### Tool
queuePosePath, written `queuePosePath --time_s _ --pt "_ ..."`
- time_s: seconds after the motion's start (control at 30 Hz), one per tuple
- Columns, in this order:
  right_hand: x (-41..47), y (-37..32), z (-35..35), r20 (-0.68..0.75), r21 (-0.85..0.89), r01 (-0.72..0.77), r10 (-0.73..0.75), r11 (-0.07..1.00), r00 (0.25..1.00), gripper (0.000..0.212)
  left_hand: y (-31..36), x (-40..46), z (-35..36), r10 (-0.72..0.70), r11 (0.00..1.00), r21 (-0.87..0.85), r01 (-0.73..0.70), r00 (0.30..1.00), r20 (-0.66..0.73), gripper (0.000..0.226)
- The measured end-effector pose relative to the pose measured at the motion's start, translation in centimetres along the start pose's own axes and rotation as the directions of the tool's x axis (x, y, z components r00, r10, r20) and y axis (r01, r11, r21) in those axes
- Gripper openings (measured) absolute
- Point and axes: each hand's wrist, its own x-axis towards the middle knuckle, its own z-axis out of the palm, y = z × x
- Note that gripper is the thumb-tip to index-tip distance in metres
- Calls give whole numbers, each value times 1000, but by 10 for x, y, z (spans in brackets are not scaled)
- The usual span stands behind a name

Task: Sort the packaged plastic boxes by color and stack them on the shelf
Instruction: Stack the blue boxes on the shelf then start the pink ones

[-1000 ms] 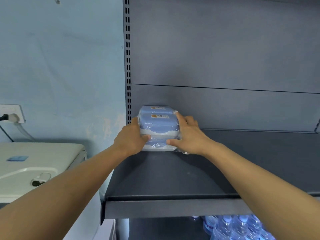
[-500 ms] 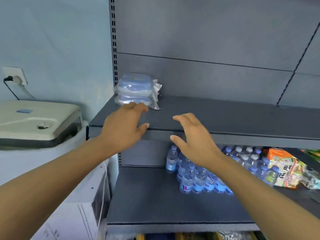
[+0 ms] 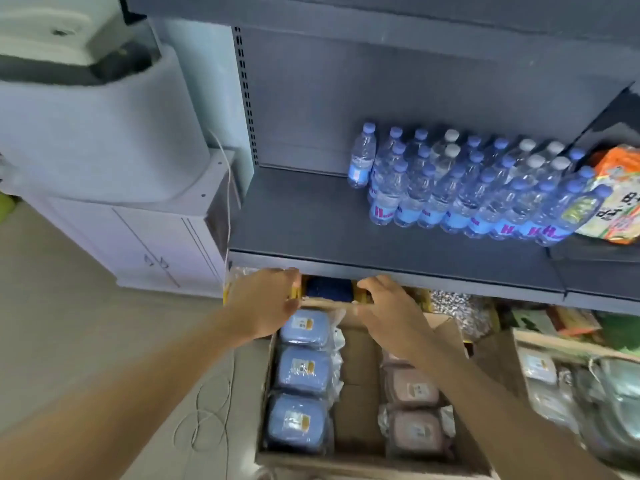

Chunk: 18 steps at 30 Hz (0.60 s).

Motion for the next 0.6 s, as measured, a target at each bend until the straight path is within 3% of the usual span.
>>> queuePosePath --time_s 0.3,0.5,0.6 --pt "-13 51 132 272 42 -214 195 976 942 44 -48 -3 139 -42 998 -37 53 966 255 34" --pt "10 64 220 318 101 -180 139 978 938 65 -65 6 200 -32 997 -56 47 967 251 43" --pt "25 70 260 317 35 -91 75 995 945 80 -71 9 223 -40 997 -49 53 971 237 45"
